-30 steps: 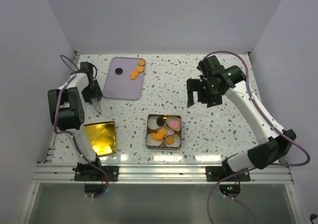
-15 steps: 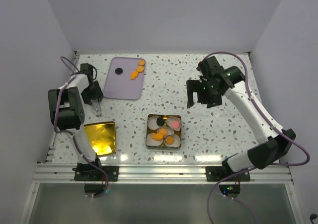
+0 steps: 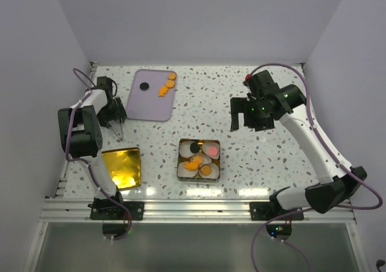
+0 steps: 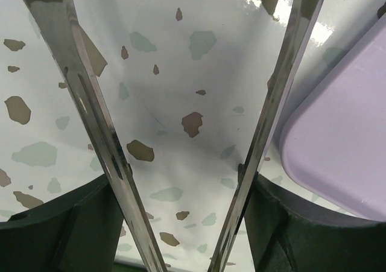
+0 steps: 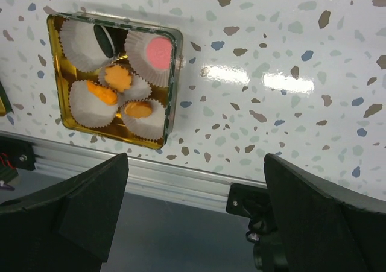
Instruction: Pack the cookies
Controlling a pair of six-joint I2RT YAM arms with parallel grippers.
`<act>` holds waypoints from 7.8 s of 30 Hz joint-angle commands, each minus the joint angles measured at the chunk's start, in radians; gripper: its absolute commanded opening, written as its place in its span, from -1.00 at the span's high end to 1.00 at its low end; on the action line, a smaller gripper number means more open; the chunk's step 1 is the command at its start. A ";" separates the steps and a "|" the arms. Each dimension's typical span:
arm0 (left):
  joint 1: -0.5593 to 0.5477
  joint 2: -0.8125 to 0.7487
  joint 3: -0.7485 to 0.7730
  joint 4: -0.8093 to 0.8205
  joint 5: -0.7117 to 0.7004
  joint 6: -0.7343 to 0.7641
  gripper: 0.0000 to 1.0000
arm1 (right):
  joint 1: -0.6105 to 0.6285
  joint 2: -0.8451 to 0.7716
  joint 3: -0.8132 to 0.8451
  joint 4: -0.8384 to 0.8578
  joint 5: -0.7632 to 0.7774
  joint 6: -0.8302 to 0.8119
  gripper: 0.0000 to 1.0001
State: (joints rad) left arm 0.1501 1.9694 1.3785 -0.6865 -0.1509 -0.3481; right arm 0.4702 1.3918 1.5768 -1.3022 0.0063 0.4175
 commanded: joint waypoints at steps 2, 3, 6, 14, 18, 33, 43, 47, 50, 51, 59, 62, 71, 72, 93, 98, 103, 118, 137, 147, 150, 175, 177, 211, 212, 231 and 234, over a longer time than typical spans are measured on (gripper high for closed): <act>0.002 -0.029 0.044 -0.034 0.004 -0.003 -0.53 | -0.004 -0.071 0.009 -0.022 0.024 -0.011 -0.96; 0.003 -0.035 0.042 -0.041 -0.004 -0.006 -0.55 | -0.001 -0.085 0.008 -0.025 0.023 -0.008 -0.96; 0.003 -0.063 0.033 -0.062 -0.018 -0.006 -0.62 | -0.002 -0.118 0.006 -0.032 0.020 0.000 -0.96; 0.003 -0.162 -0.019 -0.099 -0.026 -0.011 -0.72 | -0.002 -0.207 0.002 -0.068 0.011 0.015 -0.96; 0.003 -0.207 -0.012 -0.128 -0.030 -0.012 -0.74 | -0.002 -0.257 -0.009 -0.085 0.009 0.017 -0.96; -0.255 -0.681 -0.272 -0.212 0.064 -0.090 -0.69 | -0.004 -0.451 -0.228 0.001 -0.072 0.092 -0.97; -0.449 -0.758 -0.536 -0.173 0.048 -0.253 -0.31 | -0.002 -0.514 -0.287 -0.014 -0.080 0.118 -0.97; -0.465 -0.721 -0.569 -0.124 0.057 -0.236 -0.21 | -0.001 -0.511 -0.296 -0.028 -0.068 0.129 -0.97; -0.469 -0.660 -0.553 -0.104 0.042 -0.210 -0.18 | -0.002 -0.491 -0.293 -0.019 -0.055 0.145 -0.96; -0.469 -0.640 -0.546 -0.105 0.031 -0.207 -0.18 | -0.002 -0.484 -0.290 -0.016 -0.051 0.150 -0.96; -0.469 -0.468 -0.526 -0.068 0.022 -0.140 0.03 | -0.002 -0.415 -0.253 -0.009 -0.032 0.196 -0.96; -0.469 -0.446 -0.533 -0.051 0.046 -0.129 0.34 | -0.001 -0.395 -0.244 -0.026 -0.023 0.207 -0.96; -0.471 -0.541 -0.506 -0.116 0.146 -0.121 1.00 | -0.002 -0.378 -0.216 -0.009 -0.008 0.247 -0.96; -0.471 -0.567 -0.489 -0.134 0.180 -0.127 1.00 | -0.002 -0.372 -0.207 -0.011 -0.008 0.247 -0.96; -0.480 -0.833 -0.024 -0.133 0.677 -0.186 1.00 | -0.039 -0.165 -0.116 0.478 -0.455 0.305 -0.97; -0.481 -0.866 -0.047 0.242 0.953 -0.406 1.00 | -0.074 -0.145 -0.332 1.122 -0.802 0.632 -0.97; -0.480 -0.889 -0.180 0.982 1.126 -0.908 1.00 | -0.084 -0.097 -0.498 1.772 -0.917 0.952 -0.97; -0.480 -0.811 -0.137 1.567 1.140 -1.331 1.00 | -0.091 0.069 -0.669 2.779 -0.720 1.569 -0.97; -0.475 -0.708 -0.179 1.745 1.110 -1.427 1.00 | -0.024 0.003 -0.580 2.921 -0.717 1.702 0.17; -0.439 -0.687 -0.193 1.424 1.143 -1.269 0.74 | -0.031 -0.122 -0.704 2.913 -0.713 1.704 0.35; -0.438 -0.675 -0.196 1.239 1.143 -1.162 0.57 | -0.031 -0.157 -0.716 2.881 -0.729 1.693 0.47; -0.330 -0.776 -0.357 0.266 0.832 -0.477 -0.34 | -0.041 -0.522 -0.739 1.212 -0.799 0.736 1.00; -0.330 -0.796 -0.389 0.251 0.812 -0.462 -0.34 | -0.039 -0.545 -0.797 1.213 -0.793 0.728 1.00; -0.330 -0.868 -0.886 0.554 0.916 -0.402 -0.23 | 0.054 -0.082 -1.287 2.172 -0.674 0.943 1.00; -0.330 -0.862 -0.889 0.564 0.916 -0.399 -0.22 | 0.061 -0.071 -1.276 2.173 -0.669 0.932 1.00; -0.330 -0.676 -0.923 0.740 0.965 -0.348 -0.17 | 0.116 0.003 -1.308 2.072 -0.574 0.845 0.50; -0.331 -0.658 -0.918 0.746 0.973 -0.342 -0.16 | 0.117 -0.008 -1.311 2.045 -0.569 0.833 0.30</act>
State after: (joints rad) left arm -0.1818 1.3014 0.4599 -0.0116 0.7864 -0.7307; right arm 0.5827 1.3952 0.2695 0.7681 -0.5938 1.2896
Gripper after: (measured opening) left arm 0.582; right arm 0.330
